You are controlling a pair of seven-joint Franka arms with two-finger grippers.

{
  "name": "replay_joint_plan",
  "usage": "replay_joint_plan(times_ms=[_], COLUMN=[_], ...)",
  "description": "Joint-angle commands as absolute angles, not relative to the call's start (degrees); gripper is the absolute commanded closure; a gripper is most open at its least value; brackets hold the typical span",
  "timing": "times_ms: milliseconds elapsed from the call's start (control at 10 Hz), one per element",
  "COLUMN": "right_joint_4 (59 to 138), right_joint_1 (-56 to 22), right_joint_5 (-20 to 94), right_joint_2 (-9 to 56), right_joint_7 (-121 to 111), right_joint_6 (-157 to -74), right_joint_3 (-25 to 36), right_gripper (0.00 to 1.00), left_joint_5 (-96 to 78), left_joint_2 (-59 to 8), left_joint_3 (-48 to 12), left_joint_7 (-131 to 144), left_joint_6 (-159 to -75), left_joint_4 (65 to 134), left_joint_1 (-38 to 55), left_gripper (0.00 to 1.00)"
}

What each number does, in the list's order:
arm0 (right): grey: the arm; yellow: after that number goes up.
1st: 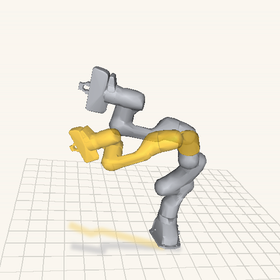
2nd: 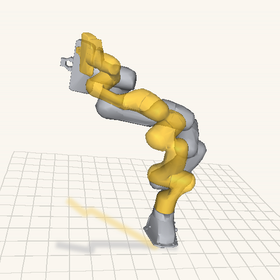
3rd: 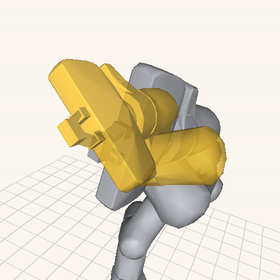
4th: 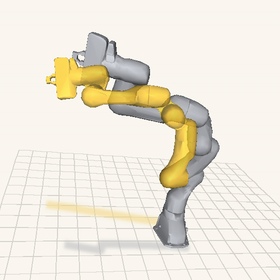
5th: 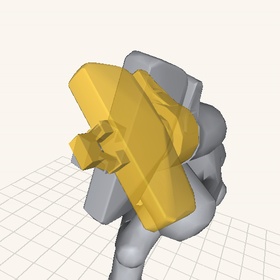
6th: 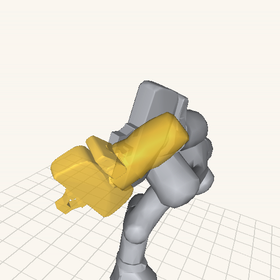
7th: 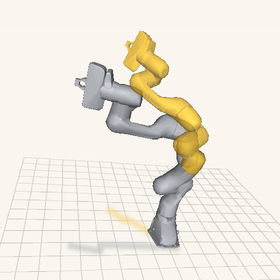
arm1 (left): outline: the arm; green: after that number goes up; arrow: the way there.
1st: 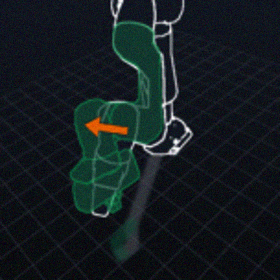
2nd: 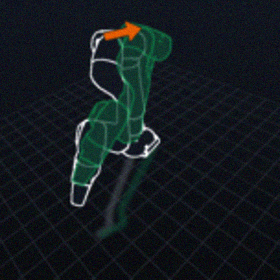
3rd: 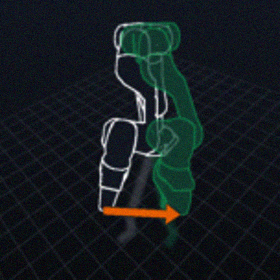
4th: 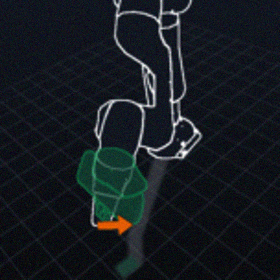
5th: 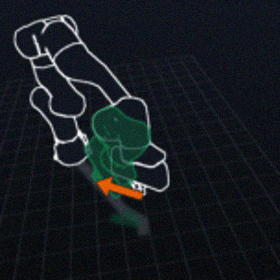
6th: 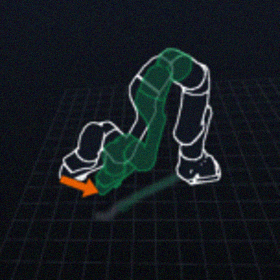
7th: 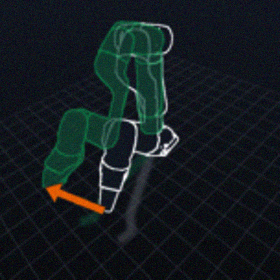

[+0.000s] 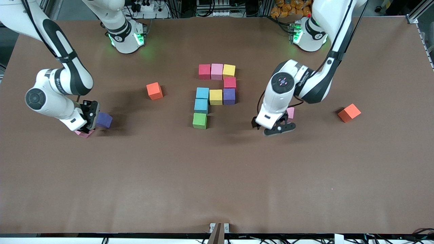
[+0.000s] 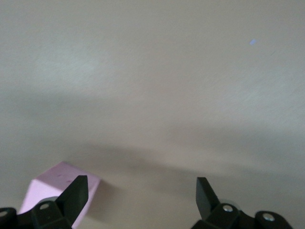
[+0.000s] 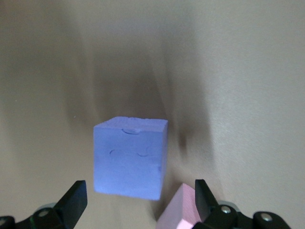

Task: Form number 2 with 11 blocks
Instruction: 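Grasp the pink cube with the left gripper while the right gripper lifts purple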

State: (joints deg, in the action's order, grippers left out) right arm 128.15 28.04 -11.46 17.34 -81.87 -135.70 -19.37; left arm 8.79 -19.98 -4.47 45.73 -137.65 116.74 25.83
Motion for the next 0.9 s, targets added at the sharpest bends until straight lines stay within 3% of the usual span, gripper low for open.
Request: replay_joint_plan(times_ms=[0, 299, 597, 796], right_joint_4=[129.5, 137.3, 138.6, 138.6], right_joint_1=[29.1, 29.2, 29.4, 28.9], right_joint_5=[-11.3, -11.2, -11.2, -11.3], right_joint_2=[16.4, 16.5, 17.0, 17.4], right_joint_7=[-83.1, -83.1, -82.9, -83.1], right_joint_6=[-135.0, -147.7, -150.8, -152.6], right_joint_3=[-20.2, -20.0, -20.0, -20.0], right_gripper=[0.00, 0.00, 0.00, 0.27], left_joint_5=[8.0, 7.6, 4.8, 4.7], left_joint_2=[-13.6, -13.4, -15.1, -17.7], left_joint_3=[-5.2, -5.4, -5.4, -6.5], left_joint_7=[39.1, 30.2, 21.2, 20.9], left_joint_6=[-140.2, -142.6, -143.9, -147.5], left_joint_4=[125.5, 129.4, 130.6, 130.7], left_joint_1=[23.4, 20.0, 17.8, 17.8], left_gripper=[0.00, 0.00, 0.00, 0.00])
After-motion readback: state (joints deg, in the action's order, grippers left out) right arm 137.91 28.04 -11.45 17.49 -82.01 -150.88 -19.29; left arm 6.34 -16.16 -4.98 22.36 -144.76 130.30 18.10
